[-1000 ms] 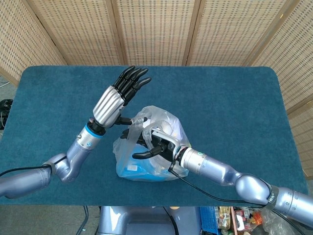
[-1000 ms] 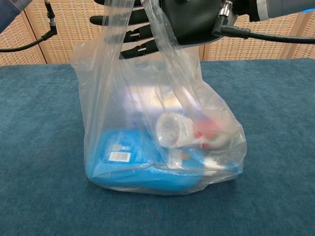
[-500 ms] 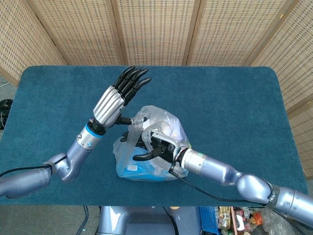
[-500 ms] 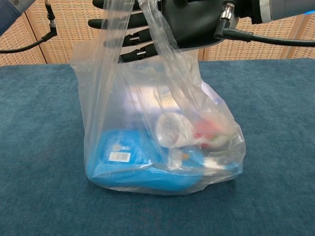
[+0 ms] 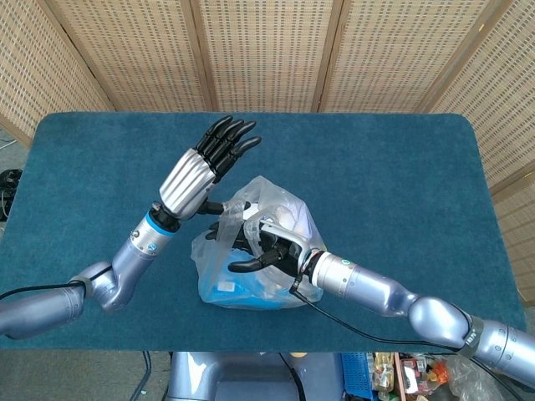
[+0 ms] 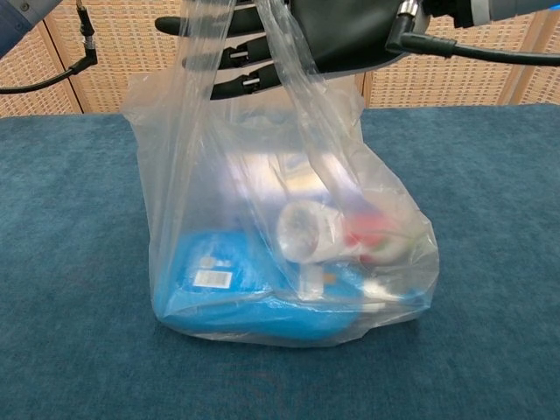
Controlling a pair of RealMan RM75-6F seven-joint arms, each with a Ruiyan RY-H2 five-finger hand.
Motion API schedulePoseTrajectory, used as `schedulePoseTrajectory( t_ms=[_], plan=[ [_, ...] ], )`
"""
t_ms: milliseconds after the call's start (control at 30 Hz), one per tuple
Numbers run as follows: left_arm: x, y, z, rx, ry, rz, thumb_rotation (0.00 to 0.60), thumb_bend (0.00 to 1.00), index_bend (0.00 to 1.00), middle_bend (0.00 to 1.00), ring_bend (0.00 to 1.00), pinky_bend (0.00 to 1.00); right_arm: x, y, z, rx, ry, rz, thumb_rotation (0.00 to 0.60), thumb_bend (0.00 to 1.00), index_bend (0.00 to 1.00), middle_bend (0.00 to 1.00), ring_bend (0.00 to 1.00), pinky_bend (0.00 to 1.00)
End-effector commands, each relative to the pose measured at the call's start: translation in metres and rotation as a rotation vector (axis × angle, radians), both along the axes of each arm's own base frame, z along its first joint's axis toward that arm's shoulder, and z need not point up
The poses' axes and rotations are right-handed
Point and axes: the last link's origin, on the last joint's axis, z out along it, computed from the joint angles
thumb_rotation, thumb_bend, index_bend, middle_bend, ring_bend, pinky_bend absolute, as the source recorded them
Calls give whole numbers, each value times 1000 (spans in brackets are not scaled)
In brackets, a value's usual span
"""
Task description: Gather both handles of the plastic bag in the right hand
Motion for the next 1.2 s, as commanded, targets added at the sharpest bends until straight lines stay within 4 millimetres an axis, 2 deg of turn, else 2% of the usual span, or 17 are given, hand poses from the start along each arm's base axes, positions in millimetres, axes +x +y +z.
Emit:
schedulePoseTrajectory(
  t_ms=[33, 267, 1200],
  plan=[
    [0, 0, 0, 3, 8, -2, 600, 0, 0, 0, 0, 0, 0, 0, 1, 2, -4, -4, 600, 0, 213, 233, 120, 45],
    [-11, 3, 6, 36, 101, -8, 600, 0, 0, 0, 0, 0, -4, -1, 5, 14, -18, -15, 600, 0, 230, 258, 145, 73],
    [-36, 10, 6, 15, 92, 43, 600, 0, 0, 0, 0, 0, -9, -5, 9, 20, -79, -56, 600, 0, 253, 297, 183, 110]
  ],
)
